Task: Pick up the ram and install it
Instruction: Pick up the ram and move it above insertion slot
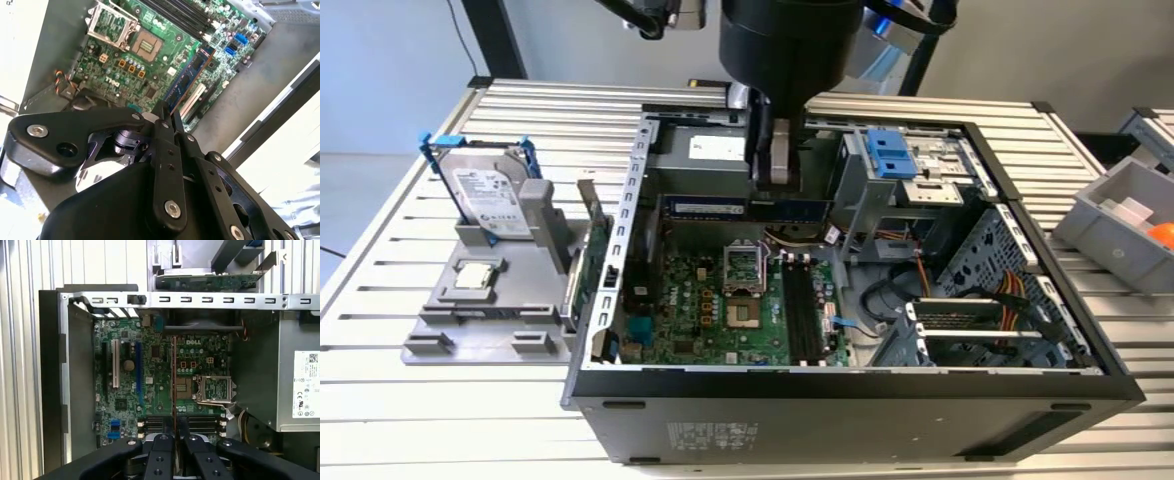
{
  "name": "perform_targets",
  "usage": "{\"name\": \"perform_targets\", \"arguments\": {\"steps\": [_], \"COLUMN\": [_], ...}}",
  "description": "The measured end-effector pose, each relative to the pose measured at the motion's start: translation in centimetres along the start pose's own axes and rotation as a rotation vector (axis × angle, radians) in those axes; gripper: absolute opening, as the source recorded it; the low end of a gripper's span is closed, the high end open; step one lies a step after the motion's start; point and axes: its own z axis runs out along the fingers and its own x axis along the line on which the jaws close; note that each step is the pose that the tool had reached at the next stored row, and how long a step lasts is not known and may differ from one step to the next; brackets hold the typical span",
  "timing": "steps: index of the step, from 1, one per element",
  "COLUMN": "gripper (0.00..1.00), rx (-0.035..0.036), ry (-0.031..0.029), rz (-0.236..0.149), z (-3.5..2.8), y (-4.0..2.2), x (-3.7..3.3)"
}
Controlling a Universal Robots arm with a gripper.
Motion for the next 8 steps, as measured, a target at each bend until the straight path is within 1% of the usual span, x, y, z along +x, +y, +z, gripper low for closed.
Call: {"name": "perform_targets", "arguments": {"steps": [8], "gripper": [0.0], "rx": [0.0], "ry": [-0.0001], "rz": [0.0], "z": [-0.02], "y": [-1.49], "x": [-0.05]}}
